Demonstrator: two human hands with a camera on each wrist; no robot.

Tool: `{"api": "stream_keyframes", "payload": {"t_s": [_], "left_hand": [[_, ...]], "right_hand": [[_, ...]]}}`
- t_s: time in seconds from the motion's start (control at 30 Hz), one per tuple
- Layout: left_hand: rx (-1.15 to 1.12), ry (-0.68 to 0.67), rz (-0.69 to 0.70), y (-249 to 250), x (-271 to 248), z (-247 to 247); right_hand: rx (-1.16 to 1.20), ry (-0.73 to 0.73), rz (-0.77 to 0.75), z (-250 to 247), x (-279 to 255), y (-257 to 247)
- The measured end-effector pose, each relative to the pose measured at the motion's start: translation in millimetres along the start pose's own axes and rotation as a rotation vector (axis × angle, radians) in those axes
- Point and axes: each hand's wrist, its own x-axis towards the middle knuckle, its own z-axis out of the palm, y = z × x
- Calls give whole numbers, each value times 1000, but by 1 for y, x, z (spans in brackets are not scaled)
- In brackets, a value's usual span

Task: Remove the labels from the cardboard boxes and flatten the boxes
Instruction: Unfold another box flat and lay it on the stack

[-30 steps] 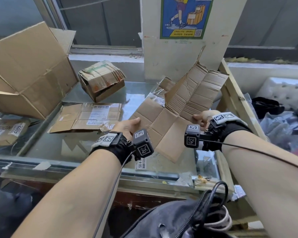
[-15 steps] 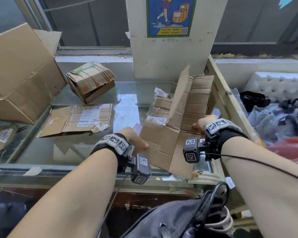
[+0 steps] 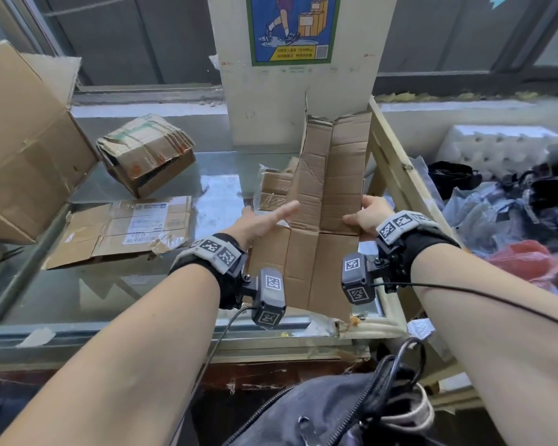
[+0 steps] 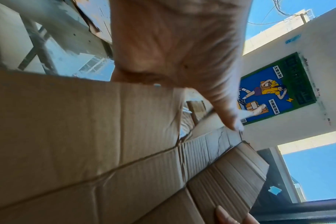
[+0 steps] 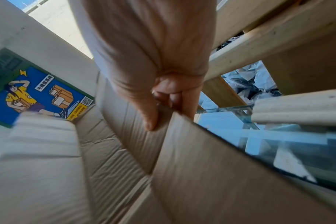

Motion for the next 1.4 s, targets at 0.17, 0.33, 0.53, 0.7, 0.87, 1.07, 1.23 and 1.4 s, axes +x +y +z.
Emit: {"api": "stream_keyframes", "payload": {"t_s": [0.17,0.33,0.53,0.7,0.87,1.07,1.23,1.4], "left_hand": [[-178,240,-14,-10,22,-14],[-273,297,28,-18,30,-29],[-349,227,236,-16,26,-42],[-410,71,258,-19,18,-51],[-366,-35,209,-17,8,-61],[52,-245,9,-8,-6,-77],[-478,-283,8,12,-10,-79],[-504,-283,98,27,0,-85]], "right_hand": [[157,-109,-23,1,-7,-12],[265,-215,44,13,-8,-15],[378,-281,88,9,-2,-16],[734,-395,136,-5,-4,-35],[762,-337,66,-11,2,-52],[646,-358,-149,-3,7,-61],[694,-393,-148,-2,8,-62],[678,-419,-107,-8,8,-57]]}}
